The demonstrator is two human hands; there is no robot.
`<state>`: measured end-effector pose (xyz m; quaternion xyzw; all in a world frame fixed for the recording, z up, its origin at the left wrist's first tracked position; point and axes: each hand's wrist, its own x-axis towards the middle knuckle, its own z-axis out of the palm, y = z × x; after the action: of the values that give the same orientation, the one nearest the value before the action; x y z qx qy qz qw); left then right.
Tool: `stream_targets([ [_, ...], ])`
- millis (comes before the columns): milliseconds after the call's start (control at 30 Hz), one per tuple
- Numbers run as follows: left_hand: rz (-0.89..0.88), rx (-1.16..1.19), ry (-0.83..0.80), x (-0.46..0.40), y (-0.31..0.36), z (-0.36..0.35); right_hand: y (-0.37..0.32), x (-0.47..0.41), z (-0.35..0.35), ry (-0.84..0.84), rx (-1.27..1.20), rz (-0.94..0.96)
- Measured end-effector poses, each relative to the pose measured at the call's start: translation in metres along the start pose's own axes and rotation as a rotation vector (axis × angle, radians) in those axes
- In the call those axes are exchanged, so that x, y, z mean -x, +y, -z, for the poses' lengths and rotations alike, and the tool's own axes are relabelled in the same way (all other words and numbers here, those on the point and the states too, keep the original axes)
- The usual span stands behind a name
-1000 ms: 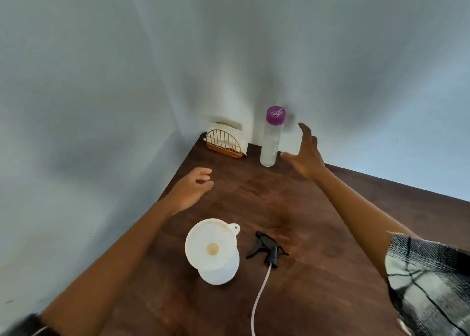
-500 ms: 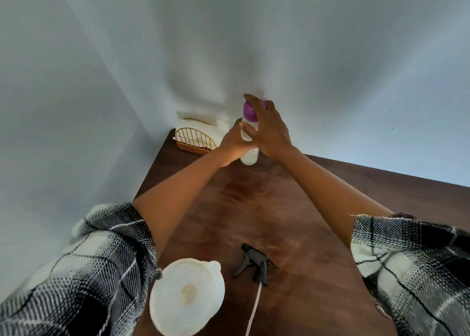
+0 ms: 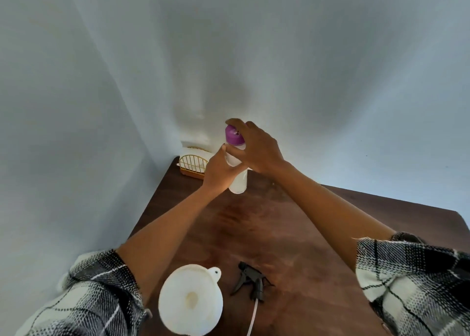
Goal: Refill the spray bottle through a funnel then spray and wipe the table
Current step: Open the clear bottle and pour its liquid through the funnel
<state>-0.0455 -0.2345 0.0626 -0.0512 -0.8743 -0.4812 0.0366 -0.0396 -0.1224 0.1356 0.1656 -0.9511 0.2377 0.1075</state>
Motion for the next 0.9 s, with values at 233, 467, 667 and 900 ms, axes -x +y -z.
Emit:
stream_targets([
  [233,0.008,0.13,0.139,0.056,0.063,0.05,-0.061,0.011,0.061,0.025,-0.048,0.089],
  [467,-0.022,0.075,0.167,0.106,0.098,0.078,-0.125,0.027,0.112,0.121,0.385,0.111],
  [667,-0.013,0.059,0.147,0.131,0.106,0.088,-0.15,0.041,0.131,-0.139,0.396,0.235],
  [900,-0.001,0.066,0.14,0.146,0.109,0.092,-0.165,0.05,0.158,-0.443,-0.11,0.27],
])
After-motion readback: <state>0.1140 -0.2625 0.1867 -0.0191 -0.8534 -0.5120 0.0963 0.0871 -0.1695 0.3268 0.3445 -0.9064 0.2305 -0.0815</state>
